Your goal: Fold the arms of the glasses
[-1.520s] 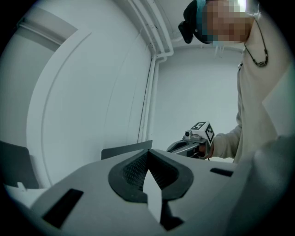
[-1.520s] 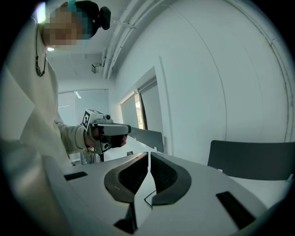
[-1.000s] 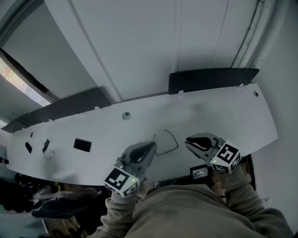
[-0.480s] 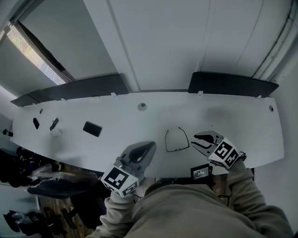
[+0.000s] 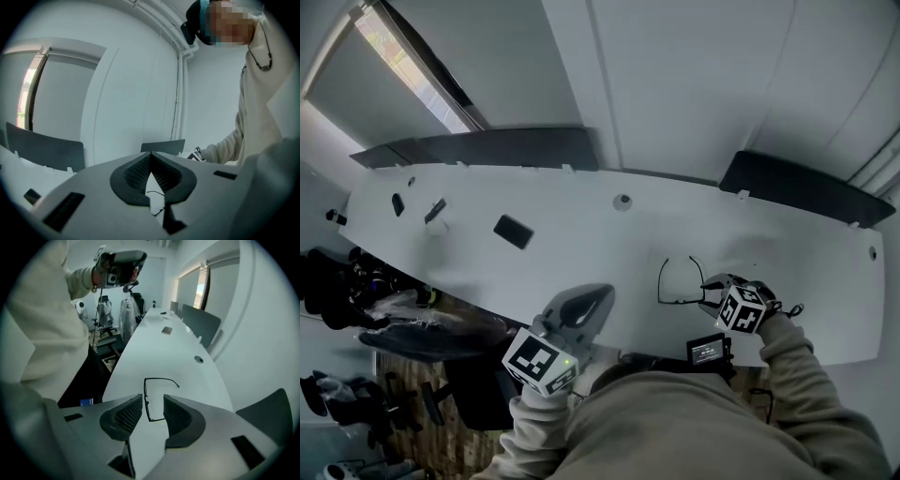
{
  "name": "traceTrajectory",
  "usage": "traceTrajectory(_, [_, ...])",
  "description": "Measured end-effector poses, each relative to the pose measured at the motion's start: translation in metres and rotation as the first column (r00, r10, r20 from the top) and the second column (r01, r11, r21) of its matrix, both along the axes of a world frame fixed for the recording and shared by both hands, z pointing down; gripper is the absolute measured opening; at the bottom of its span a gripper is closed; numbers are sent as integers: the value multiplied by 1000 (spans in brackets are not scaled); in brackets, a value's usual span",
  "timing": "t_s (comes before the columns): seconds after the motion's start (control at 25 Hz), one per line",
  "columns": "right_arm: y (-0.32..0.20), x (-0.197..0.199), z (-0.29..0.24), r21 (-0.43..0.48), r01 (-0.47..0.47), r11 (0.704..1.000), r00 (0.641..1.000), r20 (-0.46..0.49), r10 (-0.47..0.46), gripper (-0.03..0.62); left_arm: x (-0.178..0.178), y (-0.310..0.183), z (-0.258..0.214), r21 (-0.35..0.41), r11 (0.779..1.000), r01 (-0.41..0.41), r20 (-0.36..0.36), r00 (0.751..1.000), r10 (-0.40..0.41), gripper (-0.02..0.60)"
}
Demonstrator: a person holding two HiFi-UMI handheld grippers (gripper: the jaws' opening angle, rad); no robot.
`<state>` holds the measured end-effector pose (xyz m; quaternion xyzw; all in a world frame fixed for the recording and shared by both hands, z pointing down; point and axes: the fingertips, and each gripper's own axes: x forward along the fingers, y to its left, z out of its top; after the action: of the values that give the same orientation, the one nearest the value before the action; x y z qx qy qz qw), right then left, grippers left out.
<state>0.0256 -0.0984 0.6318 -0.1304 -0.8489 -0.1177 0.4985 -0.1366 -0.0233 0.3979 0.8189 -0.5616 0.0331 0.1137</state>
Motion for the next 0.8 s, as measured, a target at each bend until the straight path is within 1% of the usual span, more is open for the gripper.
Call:
traceTrajectory(0.12, [7, -7, 27, -22, 58, 998, 997, -52, -59, 122, -12, 6, 0, -13, 999, 44, 9, 999, -44, 6])
traceTrajectory(0.2, [13, -9, 46, -46, 94, 995, 990, -96, -98, 136, -19, 10, 2, -22, 998, 65, 12, 998, -65, 6])
traceTrajectory(0.32, [23, -10, 74, -78, 162, 984, 968, -180, -174, 137, -31, 17, 5, -35, 994, 103, 14, 995, -103, 6])
traceTrajectory(0.4, [26, -10, 90, -81, 195, 977, 953, -222, -208, 136, -39, 22, 6, -43, 990, 132, 14, 991, -131, 6])
traceTrajectory(0.6, [26, -15, 119, -54, 233, 971, 926, -291, -239, 135, -57, 37, 11, -61, 979, 194, 18, 981, -194, 6])
traceTrajectory(0.8, [24, -17, 139, -38, 252, 967, 903, -349, -250, 135, -70, 52, 17, -79, 968, 239, 18, 971, -239, 6])
